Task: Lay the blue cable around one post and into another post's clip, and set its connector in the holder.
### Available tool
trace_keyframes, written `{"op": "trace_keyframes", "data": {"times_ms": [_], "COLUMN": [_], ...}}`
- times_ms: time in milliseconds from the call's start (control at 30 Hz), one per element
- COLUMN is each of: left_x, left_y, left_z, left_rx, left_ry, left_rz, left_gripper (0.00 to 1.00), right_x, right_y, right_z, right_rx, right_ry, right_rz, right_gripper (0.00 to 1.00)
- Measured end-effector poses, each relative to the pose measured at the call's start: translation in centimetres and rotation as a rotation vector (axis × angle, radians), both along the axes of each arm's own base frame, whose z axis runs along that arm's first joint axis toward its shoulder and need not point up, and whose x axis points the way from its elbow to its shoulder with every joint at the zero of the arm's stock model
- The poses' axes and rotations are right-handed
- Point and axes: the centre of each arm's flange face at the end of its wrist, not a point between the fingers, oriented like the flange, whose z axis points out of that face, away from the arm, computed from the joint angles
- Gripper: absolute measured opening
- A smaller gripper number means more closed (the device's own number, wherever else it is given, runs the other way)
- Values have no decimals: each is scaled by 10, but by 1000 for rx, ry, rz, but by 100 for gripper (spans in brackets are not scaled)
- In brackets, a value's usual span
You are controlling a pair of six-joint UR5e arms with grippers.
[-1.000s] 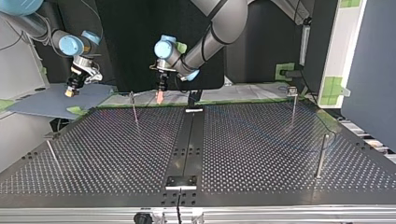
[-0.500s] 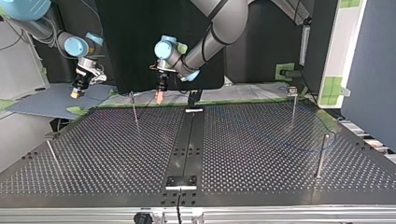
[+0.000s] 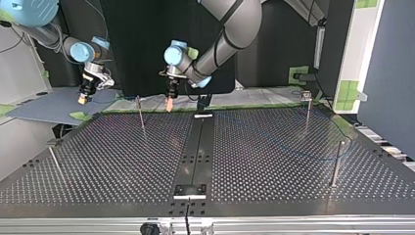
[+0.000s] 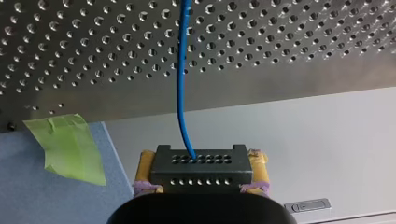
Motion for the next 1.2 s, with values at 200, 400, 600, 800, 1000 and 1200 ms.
{"op": "trace_keyframes", "data": {"times_ms": [200,400,600,800,1000,1200], "left_x": [2,2,5,6,7,5], "left_y": [3,5,9,9,7,2], "left_z": [-1,-3,-3,-3,-2,-1], "left_rx": [9,16,25,29,26,28], "left_ry": [9,13,15,12,7,3], "left_rz": [3,7,13,7,-15,-53], "left_gripper": [0,0,0,0,12,87], "right_x": [-8,-12,-13,-17,-18,-18], "right_y": [-6,-11,-11,-15,-16,-17], "right_z": [0,-17,-32,-31,-31,-31], "right_rx": [-4,27,57,50,45,41], "right_ry": [-4,-1,6,6,5,3], "right_rz": [-14,-21,-25,-29,-30,-23], "right_gripper": [0,0,0,0,0,0]}}
